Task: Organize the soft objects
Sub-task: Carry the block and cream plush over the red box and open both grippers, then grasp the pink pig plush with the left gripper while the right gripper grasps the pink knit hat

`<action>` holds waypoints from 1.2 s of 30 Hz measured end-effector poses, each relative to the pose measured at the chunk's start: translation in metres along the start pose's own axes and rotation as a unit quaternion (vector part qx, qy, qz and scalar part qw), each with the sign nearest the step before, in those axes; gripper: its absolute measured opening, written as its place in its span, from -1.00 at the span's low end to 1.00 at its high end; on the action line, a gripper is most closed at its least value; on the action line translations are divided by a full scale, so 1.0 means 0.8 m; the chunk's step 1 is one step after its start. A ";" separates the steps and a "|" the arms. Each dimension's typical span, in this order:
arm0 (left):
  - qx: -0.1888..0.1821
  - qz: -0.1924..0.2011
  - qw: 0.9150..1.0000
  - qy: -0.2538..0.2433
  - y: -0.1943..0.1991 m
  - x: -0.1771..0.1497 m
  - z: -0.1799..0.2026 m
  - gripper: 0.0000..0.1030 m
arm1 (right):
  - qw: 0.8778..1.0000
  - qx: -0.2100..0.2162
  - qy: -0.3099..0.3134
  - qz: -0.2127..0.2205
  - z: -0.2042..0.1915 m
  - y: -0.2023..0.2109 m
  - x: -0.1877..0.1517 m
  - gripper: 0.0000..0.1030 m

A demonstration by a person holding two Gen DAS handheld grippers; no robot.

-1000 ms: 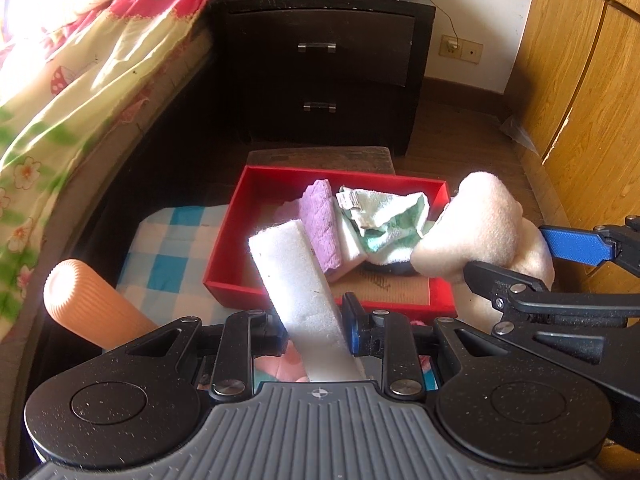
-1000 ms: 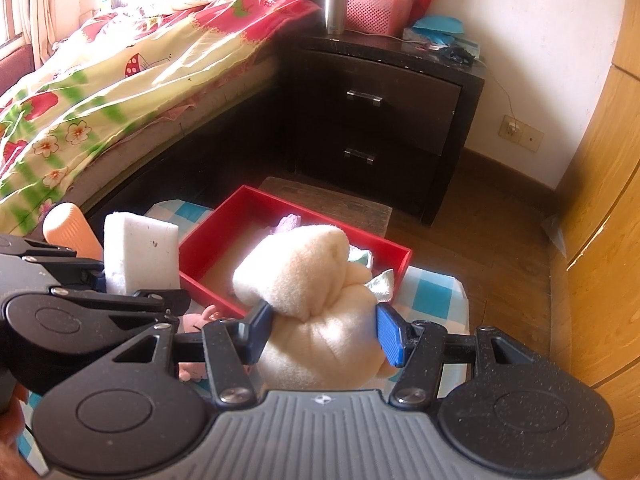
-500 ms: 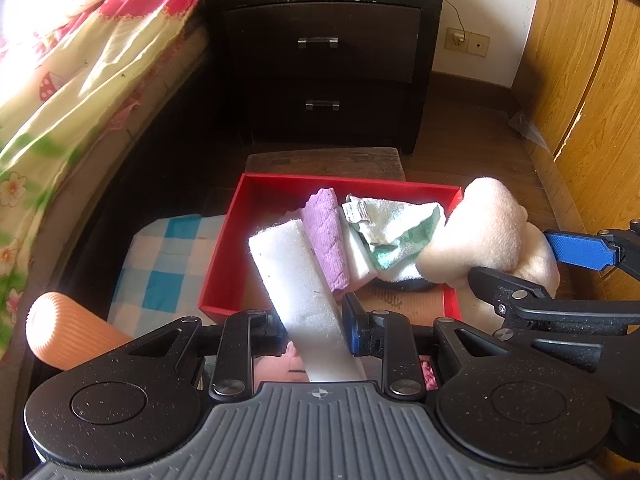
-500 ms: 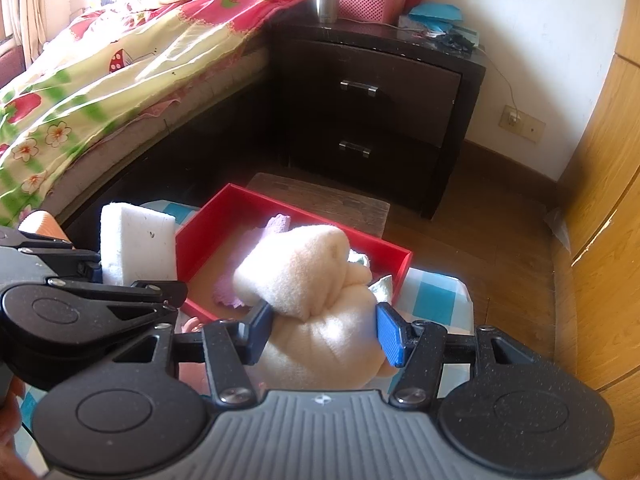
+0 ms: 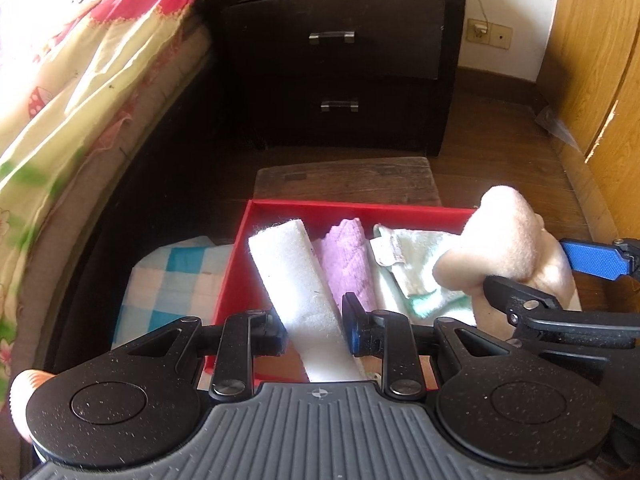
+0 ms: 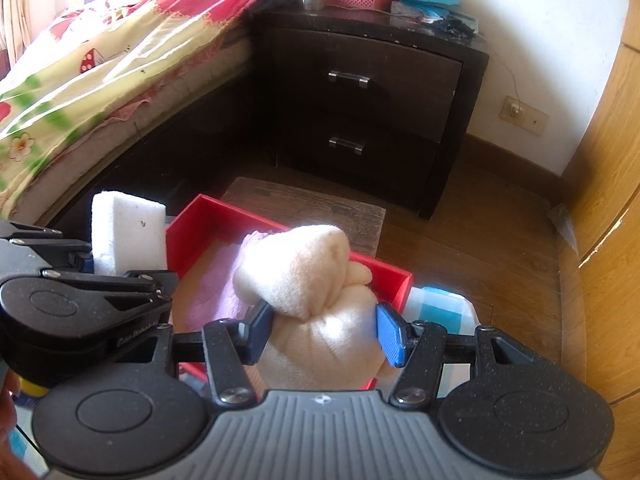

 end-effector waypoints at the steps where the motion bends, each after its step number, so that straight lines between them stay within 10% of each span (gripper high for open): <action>1: 0.002 -0.003 1.000 0.001 -0.008 0.001 -0.001 -0.44 | 1.000 0.001 -0.002 -0.003 0.001 -0.007 0.001 -0.35; 7: 0.015 -0.021 1.000 0.013 -0.045 0.001 -0.011 -0.38 | 1.000 0.011 -0.024 -0.015 0.006 -0.046 0.002 -0.34; 10: 0.011 -0.025 0.999 0.027 -0.055 -0.001 -0.019 0.19 | 0.999 0.022 -0.041 -0.022 0.008 -0.059 -0.001 -0.28; 36: -0.008 -0.047 0.999 0.010 -0.023 -0.056 -0.029 0.30 | 0.998 0.013 -0.057 -0.034 0.001 -0.029 -0.035 -0.11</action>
Point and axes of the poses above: each gripper's, at about its wrist camera, not at the fingertips, and y roughly against the way its jaws point, z to its right, x to its top, the point moved 8 cm from there along -y, roughly the way its jaws point, and after that the axes turned 6 degrees about x, right-handed, at the moved point
